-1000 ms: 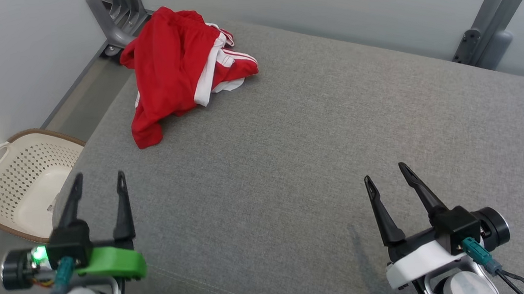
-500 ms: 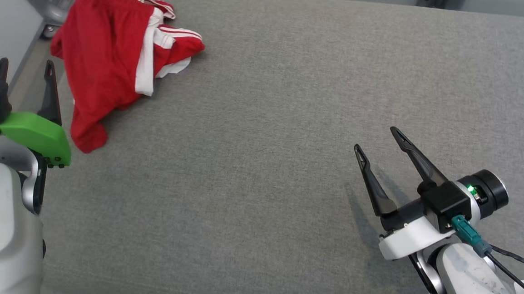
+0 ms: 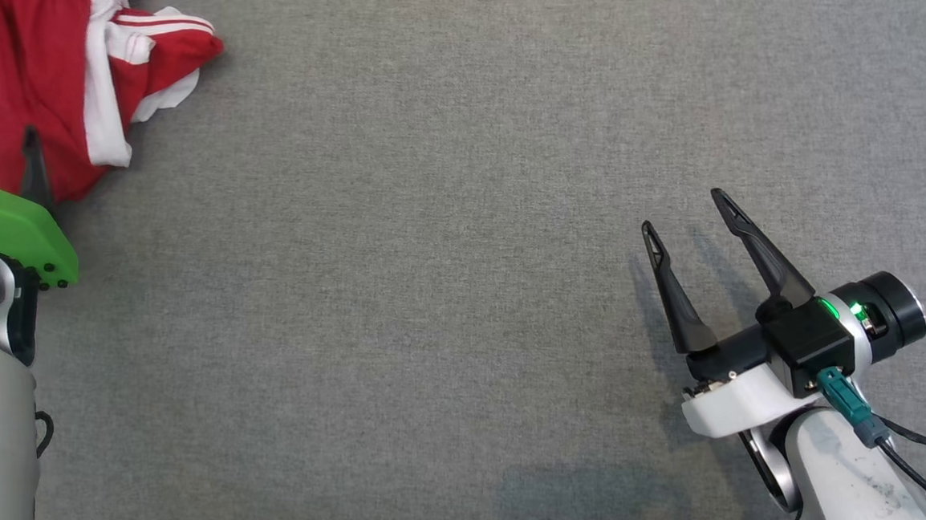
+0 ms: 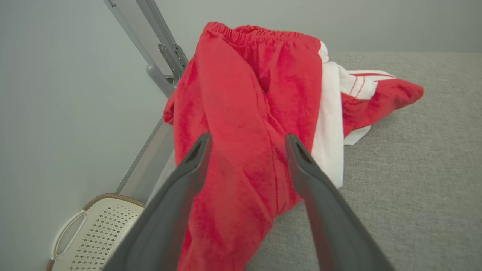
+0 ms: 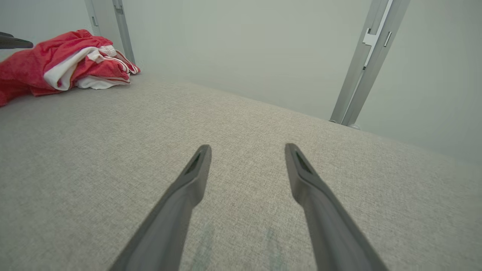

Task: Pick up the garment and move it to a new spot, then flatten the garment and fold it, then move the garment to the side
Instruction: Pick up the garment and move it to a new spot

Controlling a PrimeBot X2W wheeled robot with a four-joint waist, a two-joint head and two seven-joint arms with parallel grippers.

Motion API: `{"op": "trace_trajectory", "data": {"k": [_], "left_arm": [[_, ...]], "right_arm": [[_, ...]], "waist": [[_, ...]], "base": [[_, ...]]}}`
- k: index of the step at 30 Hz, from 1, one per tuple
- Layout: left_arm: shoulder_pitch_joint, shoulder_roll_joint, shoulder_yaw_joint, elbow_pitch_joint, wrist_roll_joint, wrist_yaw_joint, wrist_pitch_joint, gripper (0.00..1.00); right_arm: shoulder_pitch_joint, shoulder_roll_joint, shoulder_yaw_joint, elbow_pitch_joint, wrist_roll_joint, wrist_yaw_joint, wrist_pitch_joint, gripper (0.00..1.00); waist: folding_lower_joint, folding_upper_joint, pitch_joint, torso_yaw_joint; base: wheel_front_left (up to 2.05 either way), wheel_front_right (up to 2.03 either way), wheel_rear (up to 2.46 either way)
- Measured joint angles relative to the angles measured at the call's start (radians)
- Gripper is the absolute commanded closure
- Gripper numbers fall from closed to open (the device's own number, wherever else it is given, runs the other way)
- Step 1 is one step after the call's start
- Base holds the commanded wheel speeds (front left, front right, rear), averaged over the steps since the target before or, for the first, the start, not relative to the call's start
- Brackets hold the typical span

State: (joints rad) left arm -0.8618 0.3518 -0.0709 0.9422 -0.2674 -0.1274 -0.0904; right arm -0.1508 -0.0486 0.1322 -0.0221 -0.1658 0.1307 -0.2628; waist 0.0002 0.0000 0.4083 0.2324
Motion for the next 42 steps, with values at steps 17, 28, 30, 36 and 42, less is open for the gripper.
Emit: {"op": "trace_trajectory", "data": {"k": [17,28,30,36,42], "left_arm": [[-0.082,0.051,-0.029,0.137,-0.025,0.0,-0.024,1.0],[-0.125,0.142,-0.104,0.065,0.048,0.004,-0.098,1.0],[-0.13,0.152,-0.129,0.035,0.067,0.004,-0.104,1.0],[-0.13,0.159,-0.224,-0.086,0.079,0.0,-0.094,1.0],[-0.053,0.134,-0.409,-0.349,-0.035,-0.002,-0.05,1.0]], "right_arm": [[-0.029,0.0,-0.001,-0.024,0.043,0.0,0.0,0.0],[-0.008,0.0,-0.007,0.014,0.124,0.0,0.0,0.0],[0.002,0.0,-0.014,0.017,0.14,0.0,0.0,0.0],[0.046,0.0,-0.044,0.028,0.17,0.0,0.0,0.0],[0.111,0.0,-0.086,0.036,0.189,0.0,0.0,0.0]], "waist": [[-0.0002,0.0,0.036,-0.052],[-0.0003,0.0,-0.11,-0.062],[-0.0003,0.0,-0.142,-0.068],[-0.0003,0.0,-0.237,-0.101],[-0.0003,0.0001,-0.322,-0.177]], "base": [[0.0,0.0,0.0],[0.0,0.0,0.0],[0.0,0.0,0.0],[0.0,0.0,0.0],[0.0,0.0,0.0]]}}
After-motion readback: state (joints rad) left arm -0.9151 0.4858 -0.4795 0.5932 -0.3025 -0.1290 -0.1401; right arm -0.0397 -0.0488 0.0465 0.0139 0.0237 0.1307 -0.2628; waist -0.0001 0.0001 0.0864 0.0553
